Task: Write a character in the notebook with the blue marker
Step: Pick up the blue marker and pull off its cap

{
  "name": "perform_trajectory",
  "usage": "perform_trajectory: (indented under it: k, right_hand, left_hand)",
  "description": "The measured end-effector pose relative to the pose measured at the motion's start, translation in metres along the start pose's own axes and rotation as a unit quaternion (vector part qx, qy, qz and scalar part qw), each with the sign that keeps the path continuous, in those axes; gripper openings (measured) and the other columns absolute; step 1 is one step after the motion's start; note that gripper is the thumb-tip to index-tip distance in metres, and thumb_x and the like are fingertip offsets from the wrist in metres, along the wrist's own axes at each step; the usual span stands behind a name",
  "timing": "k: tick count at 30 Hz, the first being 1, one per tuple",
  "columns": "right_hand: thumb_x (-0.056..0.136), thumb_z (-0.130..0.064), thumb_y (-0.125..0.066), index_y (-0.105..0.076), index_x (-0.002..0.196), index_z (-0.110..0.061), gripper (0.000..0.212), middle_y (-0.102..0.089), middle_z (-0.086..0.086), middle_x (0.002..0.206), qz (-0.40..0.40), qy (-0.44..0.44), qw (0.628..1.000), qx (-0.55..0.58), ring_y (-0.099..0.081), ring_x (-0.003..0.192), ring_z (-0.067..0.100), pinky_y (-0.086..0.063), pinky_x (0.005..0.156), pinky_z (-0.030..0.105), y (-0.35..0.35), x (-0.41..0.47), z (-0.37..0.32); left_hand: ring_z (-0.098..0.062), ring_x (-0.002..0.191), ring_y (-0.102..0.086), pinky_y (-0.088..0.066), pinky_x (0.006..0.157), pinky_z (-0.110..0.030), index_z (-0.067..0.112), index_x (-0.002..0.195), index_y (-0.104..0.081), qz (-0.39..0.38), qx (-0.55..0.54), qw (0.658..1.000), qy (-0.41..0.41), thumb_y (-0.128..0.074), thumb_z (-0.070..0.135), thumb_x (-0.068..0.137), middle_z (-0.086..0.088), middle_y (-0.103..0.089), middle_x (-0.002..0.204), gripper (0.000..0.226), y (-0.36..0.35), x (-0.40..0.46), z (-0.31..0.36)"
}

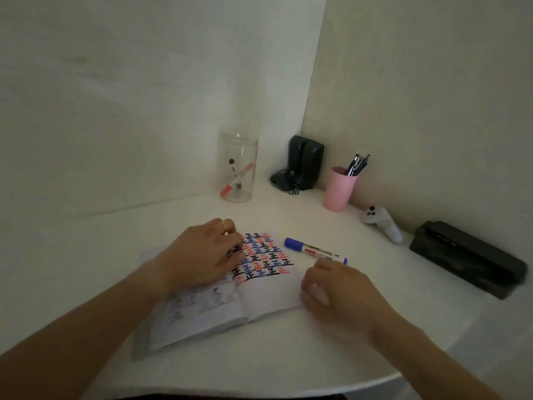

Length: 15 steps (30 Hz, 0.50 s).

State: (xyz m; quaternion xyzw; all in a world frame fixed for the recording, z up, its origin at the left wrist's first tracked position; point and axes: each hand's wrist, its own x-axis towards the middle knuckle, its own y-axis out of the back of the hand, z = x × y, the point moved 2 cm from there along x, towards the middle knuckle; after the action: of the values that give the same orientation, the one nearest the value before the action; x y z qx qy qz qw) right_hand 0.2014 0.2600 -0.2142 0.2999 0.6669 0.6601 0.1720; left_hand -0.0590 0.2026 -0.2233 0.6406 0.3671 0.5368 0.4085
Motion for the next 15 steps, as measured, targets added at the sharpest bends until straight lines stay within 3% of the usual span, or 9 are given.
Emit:
perform_trajectory:
  k: [6, 11, 15]
  right_hand:
    - [0.093, -0.035, -0.058, -0.068, 0.11, -0.034, 0.02, -0.065, -0.013, 0.103, 0.092, 0.006, 0.996, 0.01, -0.061, 0.089, 0.008, -0.053, 0.079, 0.031, 0.02, 0.089, 0.019]
    - [0.091, -0.033, -0.062, -0.051, 0.137, -0.035, 0.047, -0.057, -0.004, 0.124, -0.076, -0.039, 0.996, -0.039, -0.057, 0.108, 0.016, -0.052, 0.094, 0.036, -0.014, 0.127, 0.036]
    - [0.092, -0.024, -0.065, -0.061, 0.13, -0.032, 0.039, -0.06, -0.005, 0.114, -0.036, -0.013, 0.999, 0.001, -0.056, 0.096, 0.011, -0.05, 0.087, 0.029, -0.017, 0.131, 0.042]
  left_hand:
    - [0.0, 0.101, -0.044, -0.048, 0.08, -0.026, 0.042, 0.116, -0.057, 0.006, -0.097, 0.995, 0.005, -0.038, 0.062, 0.091, 0.019, -0.054, 0.114, 0.037, -0.021, 0.004, -0.026]
    - [-0.001, 0.103, -0.045, -0.048, 0.085, -0.027, 0.044, 0.113, -0.055, 0.005, -0.111, 0.994, -0.003, -0.036, 0.064, 0.09, 0.02, -0.054, 0.112, 0.036, -0.024, 0.007, -0.025]
    - [-0.001, 0.102, -0.045, -0.048, 0.084, -0.028, 0.045, 0.111, -0.055, -0.002, -0.114, 0.993, 0.006, -0.039, 0.063, 0.09, 0.021, -0.053, 0.111, 0.032, -0.023, 0.01, -0.026]
